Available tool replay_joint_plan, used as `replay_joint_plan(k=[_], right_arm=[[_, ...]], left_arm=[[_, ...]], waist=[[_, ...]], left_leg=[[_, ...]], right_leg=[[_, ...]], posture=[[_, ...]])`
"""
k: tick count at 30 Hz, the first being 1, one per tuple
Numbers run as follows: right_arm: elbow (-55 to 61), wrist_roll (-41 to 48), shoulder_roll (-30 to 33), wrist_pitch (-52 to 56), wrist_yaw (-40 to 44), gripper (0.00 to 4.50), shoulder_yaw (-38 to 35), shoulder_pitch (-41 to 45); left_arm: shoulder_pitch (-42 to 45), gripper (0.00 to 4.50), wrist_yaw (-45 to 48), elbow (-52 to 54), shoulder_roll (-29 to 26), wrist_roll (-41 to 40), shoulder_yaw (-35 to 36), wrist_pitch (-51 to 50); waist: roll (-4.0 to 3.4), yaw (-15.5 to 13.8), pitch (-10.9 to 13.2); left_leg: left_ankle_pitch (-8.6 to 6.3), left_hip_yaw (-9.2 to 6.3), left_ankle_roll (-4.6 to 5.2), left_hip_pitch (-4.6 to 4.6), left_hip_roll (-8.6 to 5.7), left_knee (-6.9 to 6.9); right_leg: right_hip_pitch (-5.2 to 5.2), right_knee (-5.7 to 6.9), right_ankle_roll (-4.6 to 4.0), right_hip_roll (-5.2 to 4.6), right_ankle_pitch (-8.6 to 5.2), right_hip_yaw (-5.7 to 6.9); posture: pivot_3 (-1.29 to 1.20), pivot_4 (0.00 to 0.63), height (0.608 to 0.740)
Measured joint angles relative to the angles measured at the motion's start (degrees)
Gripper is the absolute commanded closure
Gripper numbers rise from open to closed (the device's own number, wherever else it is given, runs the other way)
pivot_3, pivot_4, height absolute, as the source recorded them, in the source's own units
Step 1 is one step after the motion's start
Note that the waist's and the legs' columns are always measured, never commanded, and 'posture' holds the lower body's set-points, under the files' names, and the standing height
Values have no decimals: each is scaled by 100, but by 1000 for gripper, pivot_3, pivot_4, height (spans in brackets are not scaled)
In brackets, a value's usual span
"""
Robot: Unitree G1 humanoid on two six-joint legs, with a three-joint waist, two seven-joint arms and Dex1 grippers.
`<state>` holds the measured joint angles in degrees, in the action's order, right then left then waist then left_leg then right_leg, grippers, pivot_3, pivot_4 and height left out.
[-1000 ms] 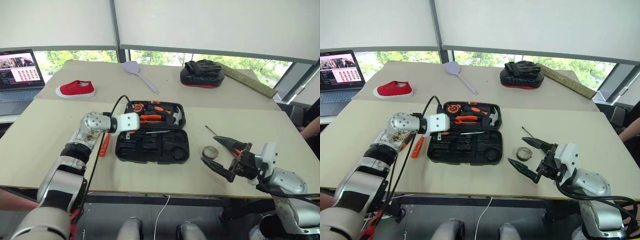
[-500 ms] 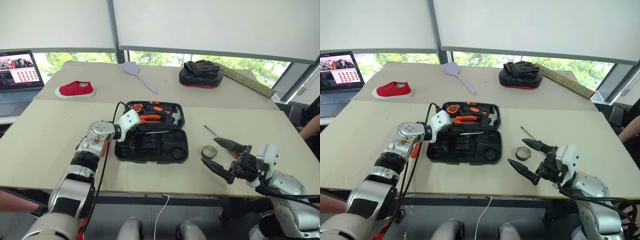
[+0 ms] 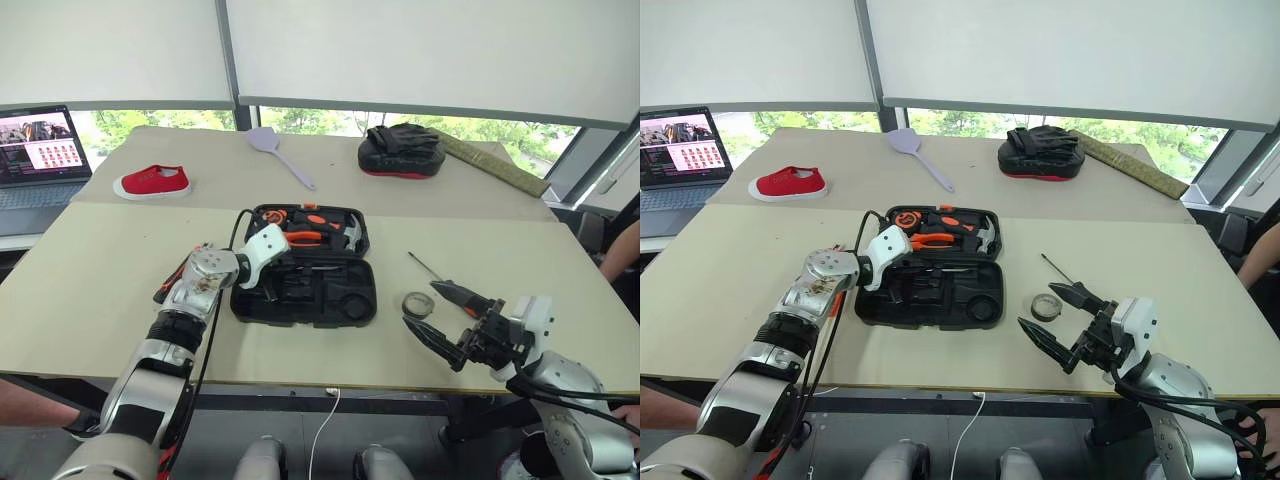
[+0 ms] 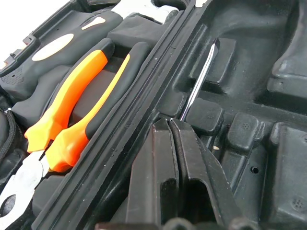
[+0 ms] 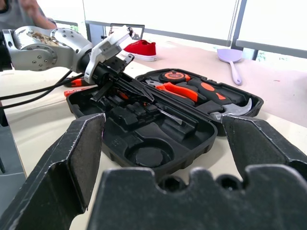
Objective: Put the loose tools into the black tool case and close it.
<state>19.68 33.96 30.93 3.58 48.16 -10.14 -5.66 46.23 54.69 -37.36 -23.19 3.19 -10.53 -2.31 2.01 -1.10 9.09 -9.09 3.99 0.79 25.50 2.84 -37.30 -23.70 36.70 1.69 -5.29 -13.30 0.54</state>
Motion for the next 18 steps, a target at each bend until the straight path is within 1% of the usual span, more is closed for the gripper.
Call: replay_joint_plan(k=[1,3,4,5,6,7,8,10,11,14,15,16,18], right_arm=[[0,0,0,0,-4,0,0,0],[37,42,0,27,-55,0,-44,-51],[80,75,1,46,-79,0,-122,-123],[114,112,13,57,-93,0,-259,-241],[114,117,40,65,-99,0,-362,-308],[119,130,97,66,-101,0,-548,-441],[111,151,150,67,-101,0,-789,-635],[73,173,191,65,-101,0,-1156,-900],[-13,160,208,52,-97,0,-1372,-1072],[-371,53,212,22,-94,0,-1788,-1479],[-483,-27,215,18,-120,0,-1875,-1582],[-645,-180,227,19,-219,0,-1976,-1720],[-976,-470,268,54,-435,0,-2118,-1954]], left_arm=[[0,4426,12,-12,22,-7,-1,60],[-38,3896,104,-2,48,-178,107,167],[-118,3715,183,59,53,-315,191,260],[-231,3279,304,138,50,-509,312,374],[-291,3015,388,167,35,-636,397,448],[-404,2584,577,274,-2,-890,564,584],[-532,2286,907,460,-96,-1242,770,745],[-717,1626,1337,749,-340,-1639,1055,959],[-853,1159,1600,990,-532,-1828,1145,981],[-1344,153,2141,1619,-920,-2316,1328,802],[-1534,62,2270,1807,-1003,-2469,1392,688],[-1805,62,2417,2048,-1121,-2661,1437,516],[-2326,62,2572,2400,-1301,-2914,1551,292]], waist=[[0,-7,0],[0,-14,0],[0,-13,0],[0,-8,0],[1,0,1],[1,9,1],[1,22,1],[0,35,0],[-1,46,0],[-8,47,-5],[-12,48,-7],[-15,49,-8],[-19,48,-11]], left_leg=[[0,0,0,0,0,0],[0,0,0,1,0,0],[0,-1,0,5,1,2],[-2,-1,2,9,1,4],[-2,-1,2,12,2,4],[-2,0,2,21,2,4],[-2,0,2,28,3,4],[-1,0,2,26,3,7],[-2,0,2,19,4,8],[-2,4,2,-1,4,14],[-2,5,2,-2,5,15],[-2,5,1,-3,7,15],[-2,6,1,-5,8,17]], right_leg=[[0,0,0,0,0,0],[-1,-1,0,-1,0,0],[-8,-2,-1,-2,-1,-1],[-12,-2,-2,-2,-3,-1],[-15,-1,-3,-1,-3,-1],[-28,1,-3,-1,-3,-4],[-34,4,-4,1,-3,-3],[-34,5,-6,1,-3,-4],[-29,5,-7,2,-4,-4],[-15,2,-10,-1,-7,-8],[-15,1,-12,-3,-8,-8],[-15,2,-15,-4,-10,-8],[-19,2,-49,-7,-30,-9]], posture=[[0,150,740],[0,150,740],[0,150,740],[0,150,740],[0,150,740],[0,150,740],[0,150,740],[0,150,740],[0,150,740],[0,150,740],[0,150,740],[0,150,740],[0,150,740]])
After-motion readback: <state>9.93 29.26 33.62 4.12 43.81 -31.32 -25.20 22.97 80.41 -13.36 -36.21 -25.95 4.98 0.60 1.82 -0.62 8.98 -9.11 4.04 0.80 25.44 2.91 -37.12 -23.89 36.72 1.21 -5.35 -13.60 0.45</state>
